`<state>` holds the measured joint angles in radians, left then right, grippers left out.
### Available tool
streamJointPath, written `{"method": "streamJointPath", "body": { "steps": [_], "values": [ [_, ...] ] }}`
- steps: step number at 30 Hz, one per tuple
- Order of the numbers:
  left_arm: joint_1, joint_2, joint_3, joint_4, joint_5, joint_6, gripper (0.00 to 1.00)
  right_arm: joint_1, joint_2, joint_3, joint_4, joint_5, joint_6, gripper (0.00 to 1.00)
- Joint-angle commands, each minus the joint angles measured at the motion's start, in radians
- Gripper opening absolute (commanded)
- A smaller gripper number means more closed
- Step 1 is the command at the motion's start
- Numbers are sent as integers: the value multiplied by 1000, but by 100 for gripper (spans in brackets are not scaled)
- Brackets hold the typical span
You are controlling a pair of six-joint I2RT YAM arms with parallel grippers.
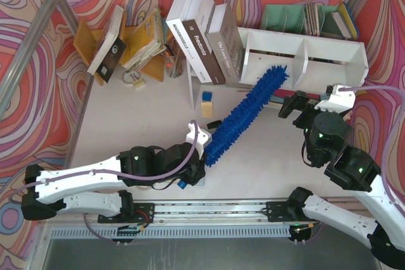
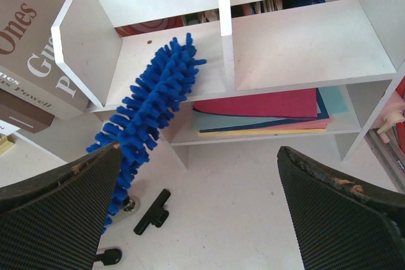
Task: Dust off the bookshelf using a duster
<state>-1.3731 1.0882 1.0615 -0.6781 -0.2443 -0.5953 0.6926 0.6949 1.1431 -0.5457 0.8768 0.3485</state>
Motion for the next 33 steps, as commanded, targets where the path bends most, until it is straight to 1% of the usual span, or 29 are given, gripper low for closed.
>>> {"method": "streamJointPath", "body": {
  "steps": [1, 4, 9, 11, 16, 18, 22, 28, 33],
  "values": [
    [-3, -25, -18, -16, -61, -30, 0, -3, 4, -4, 38, 23, 5, 99],
    [-2, 12, -1, 40, -90, -32, 0, -4, 5, -9, 35, 21, 13, 99],
    [0, 139, 48, 117, -85, -17, 0, -4, 2, -11, 20, 21, 25, 99],
    [-1, 188, 78, 140, -56, 5, 0, -4, -3, -13, 18, 22, 28, 99],
    [0, 299, 181, 132, 6, 39, 0, -3, -14, -22, 19, 22, 35, 99],
    [-1, 308, 198, 126, -7, 37, 0, -4, -16, -25, 19, 22, 36, 99],
    [17, 284, 211, 69, -103, -10, 0, -3, -22, -34, 22, 20, 41, 99],
    [61, 234, 209, -22, -167, -96, 0, -3, -24, -39, 26, 20, 37, 99],
    [76, 213, 182, -54, -192, -123, 0, -4, -50, -62, 37, 50, 9, 99]
  ]
}}
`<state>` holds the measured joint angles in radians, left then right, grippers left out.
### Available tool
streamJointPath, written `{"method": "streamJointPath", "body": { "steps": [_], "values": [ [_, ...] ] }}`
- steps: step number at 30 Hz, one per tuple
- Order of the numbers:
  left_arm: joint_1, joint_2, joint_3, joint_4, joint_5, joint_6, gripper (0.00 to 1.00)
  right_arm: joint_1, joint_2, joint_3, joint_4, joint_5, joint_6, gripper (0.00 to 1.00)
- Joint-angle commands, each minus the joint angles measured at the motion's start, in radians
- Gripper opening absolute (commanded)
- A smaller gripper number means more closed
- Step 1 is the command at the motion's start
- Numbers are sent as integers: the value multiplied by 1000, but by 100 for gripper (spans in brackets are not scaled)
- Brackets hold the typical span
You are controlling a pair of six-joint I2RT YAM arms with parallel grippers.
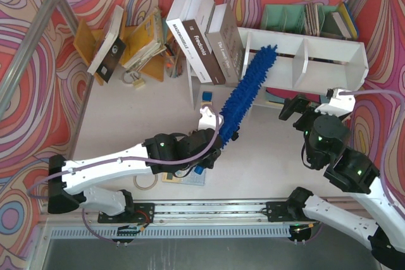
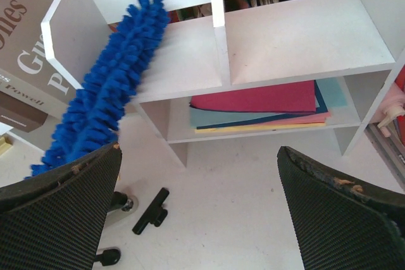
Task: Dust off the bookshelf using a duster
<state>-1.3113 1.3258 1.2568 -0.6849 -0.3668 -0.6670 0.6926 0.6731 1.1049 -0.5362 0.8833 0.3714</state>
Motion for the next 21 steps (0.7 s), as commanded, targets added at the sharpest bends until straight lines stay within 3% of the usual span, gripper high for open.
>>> {"method": "streamJointPath", "body": {
  "steps": [1, 14, 21],
  "values": [
    [16, -24, -14, -48, -72, -51, 0, -3, -36, -36, 41, 48, -29, 99],
    [6, 168, 98, 65, 114, 8, 0, -4, -150, -273, 279, 3, -243, 99],
    [4, 97, 58, 19, 15, -1, 0, -3, -132, -263, 280, 10, -262, 99]
  ]
}}
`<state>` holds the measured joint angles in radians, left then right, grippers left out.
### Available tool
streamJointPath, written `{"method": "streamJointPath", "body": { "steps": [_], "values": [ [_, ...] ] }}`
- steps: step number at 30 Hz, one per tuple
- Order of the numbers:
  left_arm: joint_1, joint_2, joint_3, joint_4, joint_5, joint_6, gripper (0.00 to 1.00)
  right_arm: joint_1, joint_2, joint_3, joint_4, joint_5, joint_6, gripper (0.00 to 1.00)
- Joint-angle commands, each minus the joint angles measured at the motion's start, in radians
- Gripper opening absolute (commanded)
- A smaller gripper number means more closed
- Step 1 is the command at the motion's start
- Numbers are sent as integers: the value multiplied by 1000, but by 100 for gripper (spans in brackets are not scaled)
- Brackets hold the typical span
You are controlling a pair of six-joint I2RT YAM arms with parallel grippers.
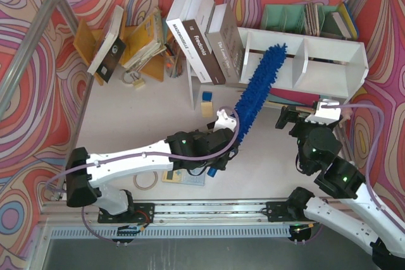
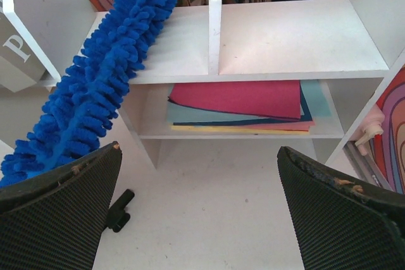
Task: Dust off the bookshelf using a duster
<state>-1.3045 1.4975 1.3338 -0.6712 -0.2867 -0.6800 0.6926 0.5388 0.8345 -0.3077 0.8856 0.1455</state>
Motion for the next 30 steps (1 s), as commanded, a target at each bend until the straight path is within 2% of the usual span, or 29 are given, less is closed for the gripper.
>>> {"method": "streamJointPath", "body": {
  "steps": [1, 5, 11, 19, 30],
  "values": [
    [-2, -99, -41, 1, -97, 0, 0, -4, 1, 5, 54, 7, -39, 99],
    [4, -202, -128, -1, -187, -59, 0, -4, 0, 5, 60, 11, -48, 99],
    [7, -234, -182, 66, -178, -122, 0, -3, -6, 2, 56, 12, -42, 99],
    [5, -127, -76, 127, -131, -59, 0, -3, -5, 1, 55, 10, -41, 99],
    [5, -212, -40, 159, -194, -7, 0, -3, -12, 0, 52, 11, -39, 99]
  ]
}}
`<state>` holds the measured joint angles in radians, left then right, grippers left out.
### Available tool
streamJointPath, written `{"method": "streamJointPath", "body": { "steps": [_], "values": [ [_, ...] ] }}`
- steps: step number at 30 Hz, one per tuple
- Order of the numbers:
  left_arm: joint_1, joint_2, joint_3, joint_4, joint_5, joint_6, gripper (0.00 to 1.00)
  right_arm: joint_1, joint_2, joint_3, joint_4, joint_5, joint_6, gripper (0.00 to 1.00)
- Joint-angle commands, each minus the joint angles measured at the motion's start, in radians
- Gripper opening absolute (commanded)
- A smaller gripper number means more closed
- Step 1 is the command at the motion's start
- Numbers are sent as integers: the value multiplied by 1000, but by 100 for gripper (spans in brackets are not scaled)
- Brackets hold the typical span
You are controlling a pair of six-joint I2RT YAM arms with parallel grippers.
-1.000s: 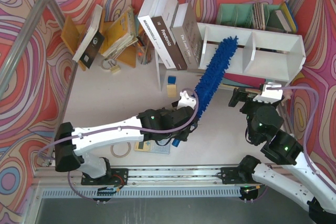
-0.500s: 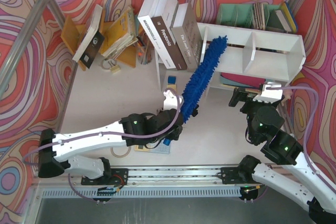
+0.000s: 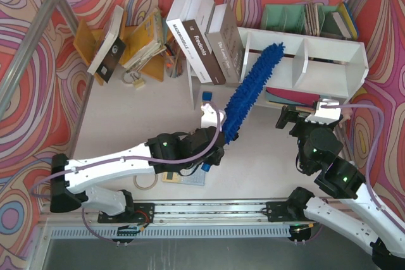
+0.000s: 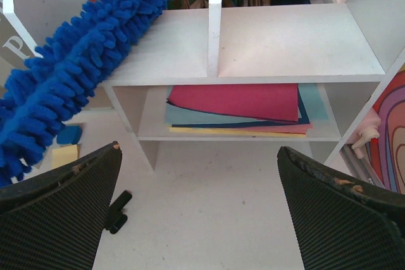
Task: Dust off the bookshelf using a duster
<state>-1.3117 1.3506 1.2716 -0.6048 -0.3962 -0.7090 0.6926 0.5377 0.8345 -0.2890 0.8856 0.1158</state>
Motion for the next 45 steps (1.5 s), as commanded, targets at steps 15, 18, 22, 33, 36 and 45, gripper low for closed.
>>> {"method": "streamJointPath", "body": {
  "steps": [15, 18, 22, 33, 36, 45],
  "values": [
    [12, -61, -51, 71, -114, -60, 0, -4, -12, 1, 24, 13, 3, 99],
    [13, -49, -76, 79, -98, -74, 0, -3, -13, 0, 24, 11, 1, 99],
    [12, -10, -82, 84, -36, -78, 0, -4, -13, 0, 26, 10, 1, 99],
    [0, 0, -63, 41, 39, -25, 0, -4, -16, 0, 23, 13, 2, 99],
    [-22, -15, -52, 18, 29, -4, 0, -4, -17, 0, 22, 13, 4, 99],
    [-52, 23, -11, 49, 76, 65, 0, -4, -6, -2, 26, 15, 3, 99]
  ]
}}
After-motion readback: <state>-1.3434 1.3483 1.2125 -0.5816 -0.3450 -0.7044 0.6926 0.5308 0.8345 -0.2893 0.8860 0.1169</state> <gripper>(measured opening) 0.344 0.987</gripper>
